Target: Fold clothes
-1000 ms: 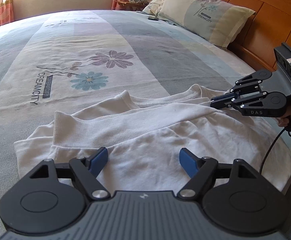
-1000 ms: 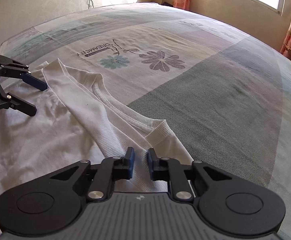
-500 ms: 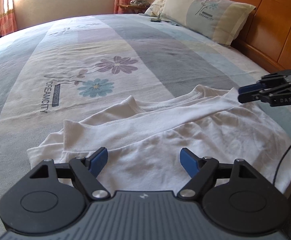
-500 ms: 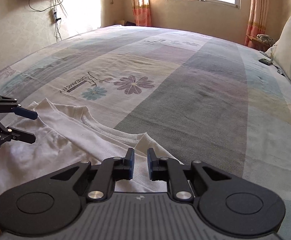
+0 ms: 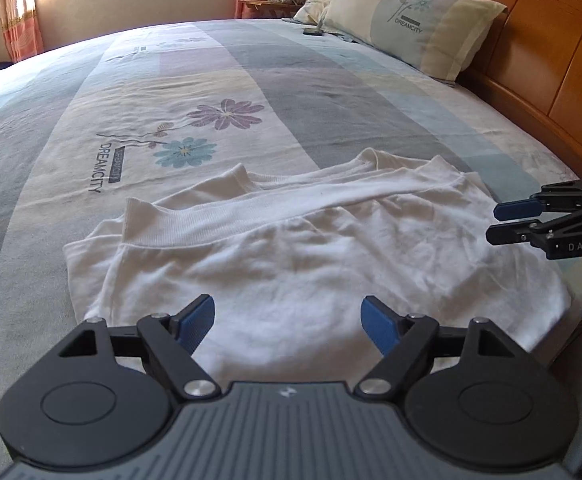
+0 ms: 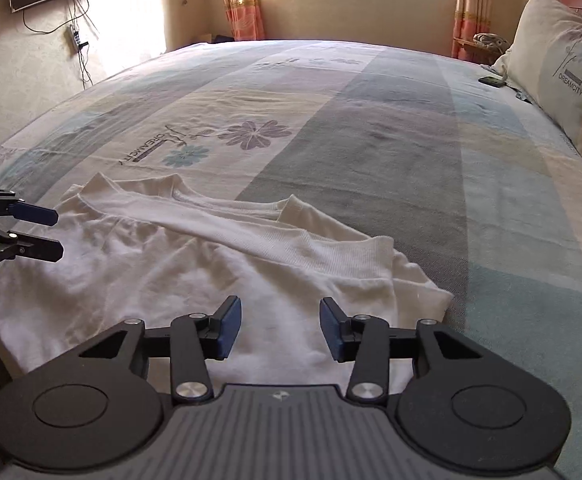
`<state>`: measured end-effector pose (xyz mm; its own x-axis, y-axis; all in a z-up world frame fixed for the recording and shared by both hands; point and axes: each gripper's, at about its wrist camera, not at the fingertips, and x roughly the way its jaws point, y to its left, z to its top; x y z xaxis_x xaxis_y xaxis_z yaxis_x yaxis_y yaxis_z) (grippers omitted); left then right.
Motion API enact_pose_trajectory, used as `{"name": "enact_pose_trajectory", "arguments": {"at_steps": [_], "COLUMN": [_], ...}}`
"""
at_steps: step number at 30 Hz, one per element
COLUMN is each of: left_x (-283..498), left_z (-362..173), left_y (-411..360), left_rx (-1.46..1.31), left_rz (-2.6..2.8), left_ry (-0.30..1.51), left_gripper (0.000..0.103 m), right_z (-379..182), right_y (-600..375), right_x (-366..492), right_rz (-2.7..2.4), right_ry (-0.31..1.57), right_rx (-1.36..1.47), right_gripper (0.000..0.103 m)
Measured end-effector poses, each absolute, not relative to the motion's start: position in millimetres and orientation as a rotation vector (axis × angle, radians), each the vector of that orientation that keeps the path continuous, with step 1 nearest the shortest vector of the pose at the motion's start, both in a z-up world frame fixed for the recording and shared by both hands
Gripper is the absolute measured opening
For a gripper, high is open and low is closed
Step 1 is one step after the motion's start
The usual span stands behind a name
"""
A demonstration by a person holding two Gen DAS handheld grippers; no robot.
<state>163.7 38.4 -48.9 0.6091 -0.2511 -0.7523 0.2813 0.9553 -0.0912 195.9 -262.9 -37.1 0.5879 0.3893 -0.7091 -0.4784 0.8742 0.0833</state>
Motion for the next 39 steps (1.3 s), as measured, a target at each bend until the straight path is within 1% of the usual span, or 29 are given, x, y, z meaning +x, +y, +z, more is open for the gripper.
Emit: {"name": "enact_pose_trajectory", "arguments": {"at_steps": [2, 5, 9, 10, 12, 14, 16, 20, 24, 27, 30, 33, 39], "left_x": [154.7, 137.5, 118.9, 115.5, 109.0, 107.1, 103.6, 97.7, 103.3, 106.2, 106.2, 105.5, 119.3], "left_z": [-59.2, -66.7, -56.8, -55.4, -53.6, -61.8, -68.9, -61.7, -50.1, -51.4, -64.6, -57.1, -14.9], "left_y": [39.7, 45.7, 43.4, 41.4, 37.8, 38.4, 40.8, 46.1, 39.9, 32.3, 32.3, 41.0, 58.6], "left_rx": [0.039, 0.038, 0.028, 0.026, 0.022, 0.002, -0.012, -0.051, -0.087, -0.116, -0.119, -0.149, -0.137], "left_rz": [-0.270, -0.215, -0.233, -0.244, -0.262, -0.246, -0.219, -0.205, -0.245, -0.276, -0.246, -0.252, -0.209], "left_ry": [0.901, 0.928, 0.928, 0.927, 0.928, 0.967, 0.991, 0.977, 0.946, 0.967, 1.039, 1.028, 0.889], "left_gripper": [0.081, 0.081, 0.081, 0.081, 0.082, 0.082, 0.082, 0.082, 0.082, 0.083, 0.082, 0.082, 0.084], "right_z": [-45.4, -56.5, -52.1, -48.8, -45.9, -46.6, -55.8, -59.8, -52.8, -46.8, -57.6, -63.9, -62.3], "right_y": [-265.5, -278.0, -296.4, -296.0, -293.7, -291.0, -294.8, -303.4, -299.0, -293.2, -289.7, -294.1, -295.0], "right_x": [178.5, 155.5, 121.9, 115.3, 105.8, 99.4, 98.5, 87.4, 86.7, 88.7, 89.3, 84.4, 84.1], "right_rz": [0.476, 0.410, 0.362, 0.364, 0.377, 0.393, 0.367, 0.363, 0.382, 0.397, 0.394, 0.393, 0.394], "right_ry": [0.821, 0.851, 0.838, 0.830, 0.824, 0.829, 0.877, 0.898, 0.871, 0.848, 0.895, 0.908, 0.908], "right_rx": [-0.124, -0.116, -0.073, -0.070, -0.067, -0.062, -0.034, 0.020, 0.036, 0.040, 0.040, 0.052, 0.068], "right_gripper": [0.054, 0.055, 0.056, 0.057, 0.062, 0.063, 0.063, 0.063, 0.063, 0.064, 0.064, 0.065, 0.069]}}
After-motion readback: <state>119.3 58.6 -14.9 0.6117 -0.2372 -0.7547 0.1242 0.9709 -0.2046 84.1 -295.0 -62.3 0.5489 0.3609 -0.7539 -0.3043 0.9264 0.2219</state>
